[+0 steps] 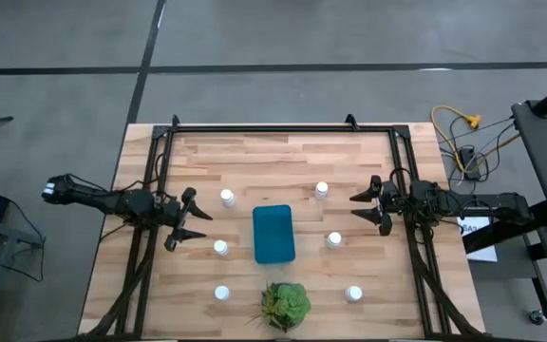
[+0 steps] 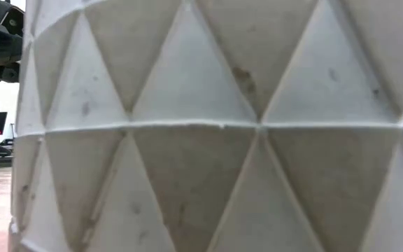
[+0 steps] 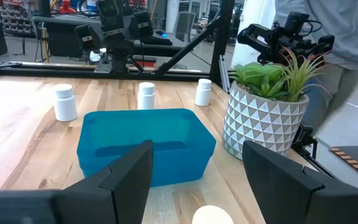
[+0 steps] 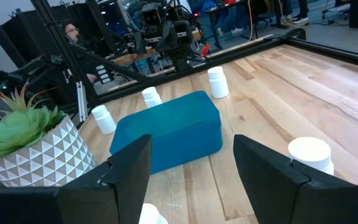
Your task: Pick and place pill bottles into a basket
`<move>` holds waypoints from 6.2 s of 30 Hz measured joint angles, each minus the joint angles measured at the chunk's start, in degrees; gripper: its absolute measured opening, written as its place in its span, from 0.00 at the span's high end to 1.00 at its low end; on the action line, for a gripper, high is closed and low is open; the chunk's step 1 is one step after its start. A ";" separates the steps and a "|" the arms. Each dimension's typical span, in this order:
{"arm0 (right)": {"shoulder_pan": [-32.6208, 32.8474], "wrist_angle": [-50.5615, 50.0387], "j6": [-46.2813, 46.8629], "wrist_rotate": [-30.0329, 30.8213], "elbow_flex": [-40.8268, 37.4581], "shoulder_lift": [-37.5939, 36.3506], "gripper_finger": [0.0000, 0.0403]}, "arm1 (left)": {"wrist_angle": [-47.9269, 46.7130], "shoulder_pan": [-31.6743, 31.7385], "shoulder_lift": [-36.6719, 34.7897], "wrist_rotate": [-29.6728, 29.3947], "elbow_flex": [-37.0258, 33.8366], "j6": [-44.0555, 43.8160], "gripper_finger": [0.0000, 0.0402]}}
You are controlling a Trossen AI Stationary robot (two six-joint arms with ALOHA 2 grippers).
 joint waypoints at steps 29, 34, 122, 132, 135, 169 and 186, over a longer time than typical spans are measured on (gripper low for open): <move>-0.02 0.03 4.19 0.03 0.00 0.01 0.46 | -0.02 0.01 0.00 0.00 0.00 0.00 0.43; -0.02 0.11 10.56 0.03 0.00 0.01 0.46 | -0.02 0.00 -0.01 -0.01 0.00 -0.02 0.43; -0.02 42.86 -1.66 17.40 36.28 16.45 0.46 | 65.41 0.00 28.99 -9.14 34.05 -17.55 0.43; -0.02 36.80 -6.71 17.25 51.05 25.93 0.46 | 64.83 0.02 34.88 -6.06 44.39 -17.50 0.43; -0.02 34.66 -8.56 15.61 54.82 28.32 0.46 | 64.63 0.02 37.51 -3.82 47.85 -17.44 0.43; -0.02 -6.29 -8.99 1.36 92.72 50.94 0.46 | -1.25 0.00 48.17 2.68 83.72 -1.40 0.43; -0.02 -48.87 -9.17 3.47 108.38 60.77 0.46 | -22.74 -0.02 48.84 -9.58 85.35 1.49 0.43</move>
